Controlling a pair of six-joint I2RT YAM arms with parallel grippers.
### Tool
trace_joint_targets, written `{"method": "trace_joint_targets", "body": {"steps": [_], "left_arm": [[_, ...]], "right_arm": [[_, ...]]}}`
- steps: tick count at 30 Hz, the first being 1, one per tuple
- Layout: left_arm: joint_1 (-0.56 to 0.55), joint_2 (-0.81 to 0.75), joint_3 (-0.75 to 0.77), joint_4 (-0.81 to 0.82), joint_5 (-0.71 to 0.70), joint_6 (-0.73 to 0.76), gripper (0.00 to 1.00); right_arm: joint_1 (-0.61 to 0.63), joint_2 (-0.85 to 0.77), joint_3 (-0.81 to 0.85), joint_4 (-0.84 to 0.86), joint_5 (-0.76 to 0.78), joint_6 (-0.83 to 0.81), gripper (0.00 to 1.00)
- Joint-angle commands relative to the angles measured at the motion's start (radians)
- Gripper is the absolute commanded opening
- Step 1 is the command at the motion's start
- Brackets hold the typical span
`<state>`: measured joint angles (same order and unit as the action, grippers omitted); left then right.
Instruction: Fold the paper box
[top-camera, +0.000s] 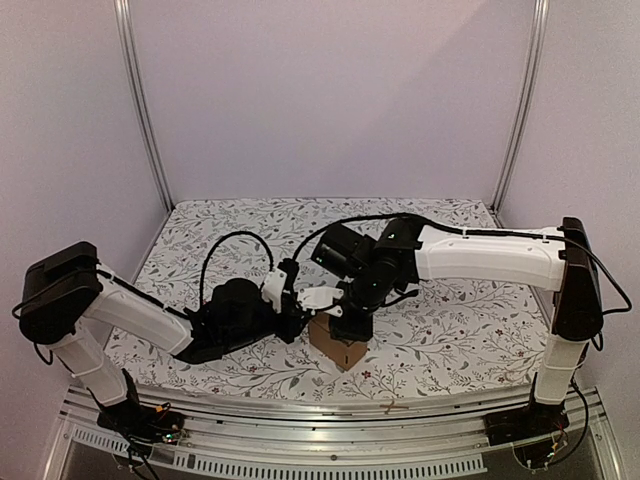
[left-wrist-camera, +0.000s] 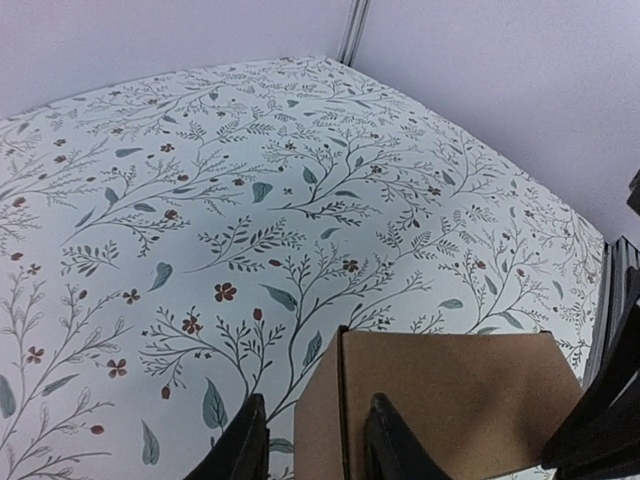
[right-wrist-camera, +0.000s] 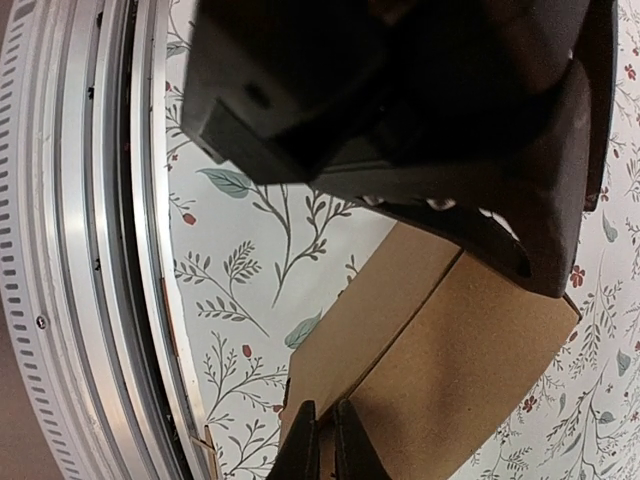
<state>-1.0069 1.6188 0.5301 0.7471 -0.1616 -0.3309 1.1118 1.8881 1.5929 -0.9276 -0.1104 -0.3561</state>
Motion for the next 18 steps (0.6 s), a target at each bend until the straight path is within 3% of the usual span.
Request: {"method": "trace_joint_targets", "body": {"steps": [1,9,18], "left_arm": [[0.011,0.079,-0.013,-0.103,0.038,-0.011,0.33],[0.012,0.061,0.026,-0.150,0.040,0.013,0.33],[0.012,0.089,0.051,-0.158,0.048,0.014,0.33]], "right_arm": [[-0.003,0.011,-0.026,-0.039,0.007,-0.008,0.06],[-0.035,-0.137,-0.043,-0.039,-0.007,-0.048,0.11],[-0.047,-0.143,-0.140,-0.013,-0.011,-0.067,0.00]]}}
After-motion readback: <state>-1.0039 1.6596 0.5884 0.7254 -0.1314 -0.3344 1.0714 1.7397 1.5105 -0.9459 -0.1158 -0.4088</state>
